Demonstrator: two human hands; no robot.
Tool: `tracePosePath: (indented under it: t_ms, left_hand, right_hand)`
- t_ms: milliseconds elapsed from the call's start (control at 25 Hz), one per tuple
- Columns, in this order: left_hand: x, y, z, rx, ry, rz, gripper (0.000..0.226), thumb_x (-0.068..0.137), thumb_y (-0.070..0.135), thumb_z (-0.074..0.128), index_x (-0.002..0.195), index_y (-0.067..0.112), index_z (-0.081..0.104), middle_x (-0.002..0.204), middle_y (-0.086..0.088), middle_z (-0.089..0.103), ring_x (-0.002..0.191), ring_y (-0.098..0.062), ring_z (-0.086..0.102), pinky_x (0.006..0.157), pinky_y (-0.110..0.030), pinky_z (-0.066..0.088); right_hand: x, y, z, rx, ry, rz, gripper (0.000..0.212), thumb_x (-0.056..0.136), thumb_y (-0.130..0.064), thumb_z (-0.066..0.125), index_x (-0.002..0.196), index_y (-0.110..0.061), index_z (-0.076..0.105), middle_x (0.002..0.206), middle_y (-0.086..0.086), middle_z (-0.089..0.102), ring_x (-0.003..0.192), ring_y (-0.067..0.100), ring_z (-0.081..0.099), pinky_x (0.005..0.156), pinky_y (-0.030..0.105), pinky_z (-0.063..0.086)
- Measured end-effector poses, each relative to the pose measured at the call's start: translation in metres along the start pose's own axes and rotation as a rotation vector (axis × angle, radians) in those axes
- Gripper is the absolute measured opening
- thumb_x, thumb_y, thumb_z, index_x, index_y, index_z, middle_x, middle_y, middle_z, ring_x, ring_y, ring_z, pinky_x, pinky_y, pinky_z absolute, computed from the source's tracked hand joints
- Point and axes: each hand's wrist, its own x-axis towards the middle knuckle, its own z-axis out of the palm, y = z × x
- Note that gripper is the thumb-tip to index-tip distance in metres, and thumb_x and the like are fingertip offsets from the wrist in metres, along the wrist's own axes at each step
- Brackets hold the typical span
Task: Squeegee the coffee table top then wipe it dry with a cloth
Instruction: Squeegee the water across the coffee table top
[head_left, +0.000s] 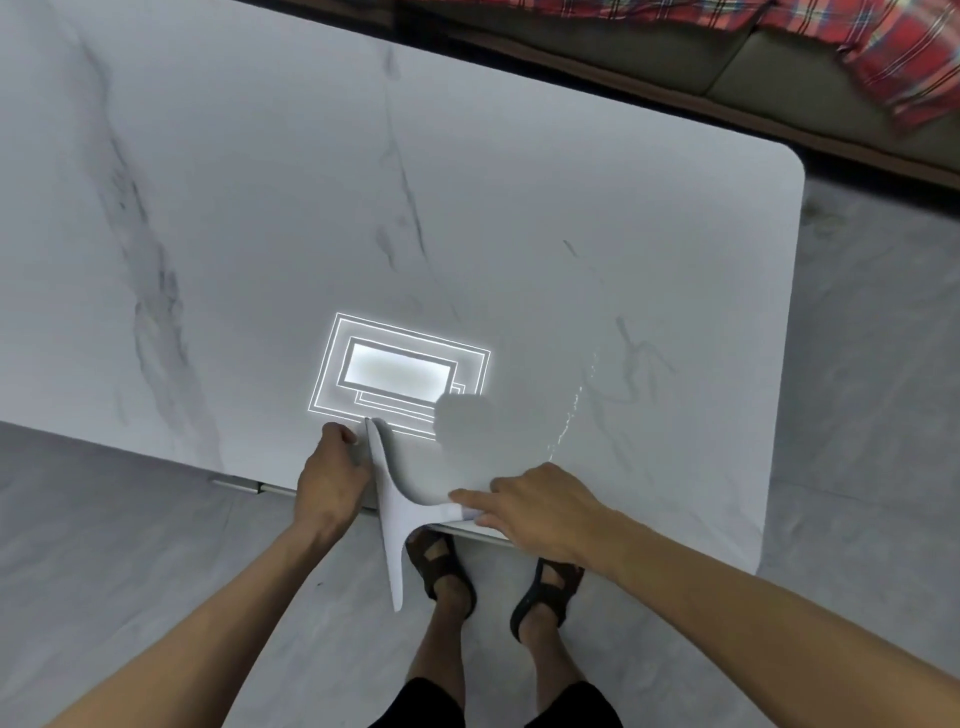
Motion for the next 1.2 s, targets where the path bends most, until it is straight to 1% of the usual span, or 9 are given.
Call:
tracePosePath:
  t_ms: [160,360,480,560,680,800,920,1080,1200]
  left_hand:
    - [-0.014,0.001,0.02,0.014,-0.076,0.062,0.025,0.08,0.019,0.056,0.099,0.022,0.04,0.087,0.0,0.058,0.068,-0.016,0.055,0.05,-0.028,0.034]
    - [-0.029,0.02,0.049,0.07,-0.14,0.187,0.037,0.074,0.0,0.055,0.104,0.016,0.041,0.105,-0.004,0.049,0.081,-0.021,0.052,0.055,-0.022,0.034]
    - [-0.051,0.062,0.088,0.228,-0.235,0.305,0.038,0.075,-0.001,0.057,0.111,0.006,0.046,0.117,-0.013,0.044,0.101,-0.032,0.051,0.074,-0.037,0.047]
    - [-0.051,0.067,0.09,0.356,-0.264,0.296,0.042,0.078,0.001,0.056,0.119,0.001,0.046,0.133,-0.021,0.037,0.117,-0.038,0.044,0.091,-0.044,0.046]
    - [-0.05,0.072,0.094,0.433,-0.295,0.232,0.043,0.081,0.002,0.051,0.123,-0.001,0.043,0.141,-0.03,0.03,0.128,-0.043,0.034,0.098,-0.048,0.042]
    - [-0.056,0.085,0.101,0.462,-0.281,0.243,0.039,0.081,0.003,0.048,0.119,-0.001,0.043,0.133,-0.031,0.036,0.118,-0.041,0.039,0.092,-0.048,0.045]
    - [-0.057,0.089,0.099,0.385,-0.199,0.237,0.032,0.082,0.004,0.049,0.114,0.003,0.047,0.116,-0.019,0.049,0.106,-0.036,0.048,0.084,-0.045,0.047]
    - [-0.052,0.09,0.09,0.157,0.007,0.131,0.003,0.094,0.02,0.043,0.095,0.018,0.044,0.093,-0.004,0.058,0.081,-0.03,0.056,0.068,-0.036,0.044]
    - [-0.037,0.087,0.08,0.052,0.05,0.066,0.009,0.094,0.024,0.044,0.092,0.016,0.044,0.091,-0.001,0.055,0.078,-0.028,0.055,0.067,-0.034,0.041]
  right_hand:
    - [-0.005,0.016,0.013,-0.017,0.045,0.021,0.042,0.103,-0.045,0.029,0.145,-0.041,0.034,0.087,0.0,0.062,0.066,0.026,0.059,0.056,0.031,0.03]
    - [-0.078,0.064,0.015,0.052,-0.003,0.171,0.044,0.101,-0.05,0.024,0.145,-0.047,0.029,0.095,-0.005,0.063,0.078,0.02,0.061,0.061,0.029,0.032]
    - [-0.167,0.098,0.019,0.043,-0.051,0.347,0.044,0.101,-0.052,0.021,0.144,-0.052,0.027,0.097,-0.012,0.063,0.085,0.015,0.063,0.065,0.025,0.032]
    - [-0.185,0.111,0.019,0.025,-0.1,0.385,0.045,0.1,-0.054,0.02,0.144,-0.054,0.026,0.098,-0.014,0.063,0.087,0.013,0.063,0.065,0.025,0.033]
    - [-0.198,0.132,0.007,-0.013,-0.124,0.405,0.044,0.099,-0.056,0.018,0.143,-0.057,0.024,0.098,-0.014,0.062,0.089,0.012,0.063,0.063,0.027,0.038]
    - [-0.221,0.145,0.003,-0.046,-0.145,0.442,0.045,0.099,-0.058,0.018,0.143,-0.056,0.025,0.101,-0.014,0.062,0.091,0.013,0.064,0.065,0.029,0.043]
    - [-0.223,0.144,-0.008,-0.035,-0.127,0.412,0.05,0.096,-0.06,0.011,0.144,-0.055,0.024,0.101,-0.014,0.063,0.086,0.015,0.064,0.064,0.031,0.045]
    - [-0.168,0.117,-0.012,-0.042,-0.102,0.18,0.046,0.1,-0.055,0.018,0.144,-0.05,0.027,0.099,-0.008,0.064,0.077,0.022,0.064,0.058,0.03,0.032]
    - [-0.1,0.094,-0.007,-0.051,-0.082,0.026,0.041,0.102,-0.048,0.026,0.143,-0.047,0.034,0.093,-0.003,0.064,0.072,0.024,0.061,0.056,0.029,0.029]
